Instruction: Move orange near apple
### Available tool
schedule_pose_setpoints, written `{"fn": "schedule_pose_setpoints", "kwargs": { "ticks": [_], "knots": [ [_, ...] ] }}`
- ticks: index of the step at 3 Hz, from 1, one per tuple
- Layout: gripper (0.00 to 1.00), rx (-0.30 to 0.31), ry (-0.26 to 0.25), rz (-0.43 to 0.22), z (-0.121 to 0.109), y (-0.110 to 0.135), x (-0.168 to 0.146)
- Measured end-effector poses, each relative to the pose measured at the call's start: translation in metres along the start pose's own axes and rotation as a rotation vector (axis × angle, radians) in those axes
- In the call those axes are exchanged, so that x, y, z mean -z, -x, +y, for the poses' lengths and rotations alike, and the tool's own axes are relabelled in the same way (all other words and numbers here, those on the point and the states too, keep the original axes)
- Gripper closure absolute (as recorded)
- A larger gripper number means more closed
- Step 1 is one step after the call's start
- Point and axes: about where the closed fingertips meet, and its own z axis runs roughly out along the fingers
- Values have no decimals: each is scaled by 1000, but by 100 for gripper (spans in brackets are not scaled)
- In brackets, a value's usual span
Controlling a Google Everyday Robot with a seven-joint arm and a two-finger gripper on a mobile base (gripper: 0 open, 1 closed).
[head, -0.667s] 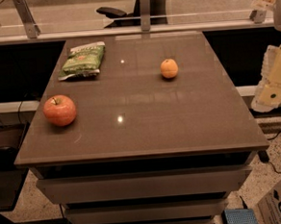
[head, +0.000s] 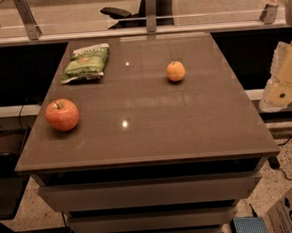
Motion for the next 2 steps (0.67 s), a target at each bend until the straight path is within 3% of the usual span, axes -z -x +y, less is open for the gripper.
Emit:
{"fn": "schedule_pose_setpoints", "kwargs": {
  "ticks": [2],
  "knots": [
    [0, 24, 1, -65, -22, 27, -19]
  ]
}}
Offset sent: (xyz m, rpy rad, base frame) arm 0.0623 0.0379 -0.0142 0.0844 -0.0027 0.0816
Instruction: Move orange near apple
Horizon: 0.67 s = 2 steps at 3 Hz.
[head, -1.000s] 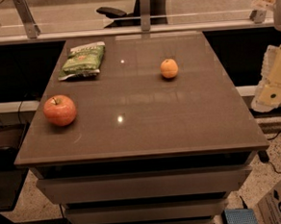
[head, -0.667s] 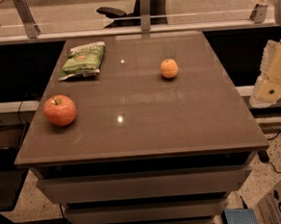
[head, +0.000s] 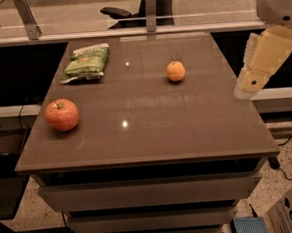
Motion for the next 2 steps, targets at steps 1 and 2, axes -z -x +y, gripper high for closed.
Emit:
{"fn": "schedule_pose_setpoints", "kwargs": {
  "ticks": [1, 2],
  "knots": [
    [0, 17, 10, -38, -13, 17, -20],
    [0, 10, 20, -83, -24, 32, -46]
  ]
}}
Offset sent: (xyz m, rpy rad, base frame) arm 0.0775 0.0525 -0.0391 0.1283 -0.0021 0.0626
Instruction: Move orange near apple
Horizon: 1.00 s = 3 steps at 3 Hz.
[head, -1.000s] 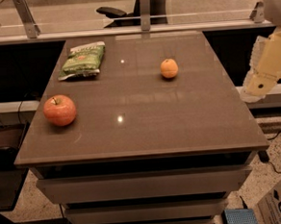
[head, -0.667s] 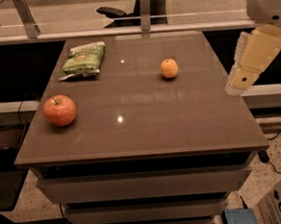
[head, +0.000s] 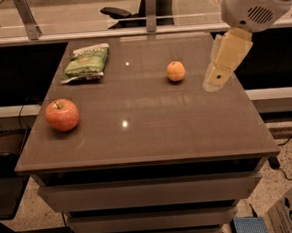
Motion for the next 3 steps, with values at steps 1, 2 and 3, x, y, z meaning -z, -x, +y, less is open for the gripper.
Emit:
{"fn": "schedule_pose_setpoints", "kwargs": {
  "ticks": [1, 2, 3],
  "knots": [
    [0, -26, -9, -26, -8, 5, -26],
    [0, -51, -17, -58, -15, 9, -51],
    [0, -59, -7, -105, -23, 16, -75]
  ]
}}
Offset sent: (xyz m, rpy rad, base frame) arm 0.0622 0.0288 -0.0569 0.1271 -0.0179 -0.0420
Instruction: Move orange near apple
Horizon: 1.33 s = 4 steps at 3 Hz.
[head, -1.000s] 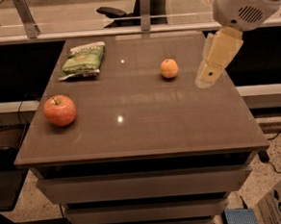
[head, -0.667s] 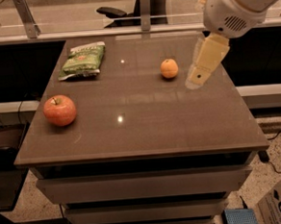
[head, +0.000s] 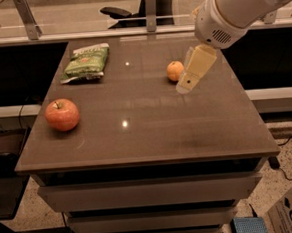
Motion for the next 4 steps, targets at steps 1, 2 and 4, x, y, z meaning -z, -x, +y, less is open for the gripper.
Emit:
{"fn": "schedule_pose_setpoints", "kwargs": {
  "ticks": [1, 2, 4],
  "knots": [
    [0, -14, 18, -33, -6, 2, -20],
    [0, -39, 49, -70, -12, 1, -41],
    [0, -77, 102, -99, -19, -4, -83]
  ]
}}
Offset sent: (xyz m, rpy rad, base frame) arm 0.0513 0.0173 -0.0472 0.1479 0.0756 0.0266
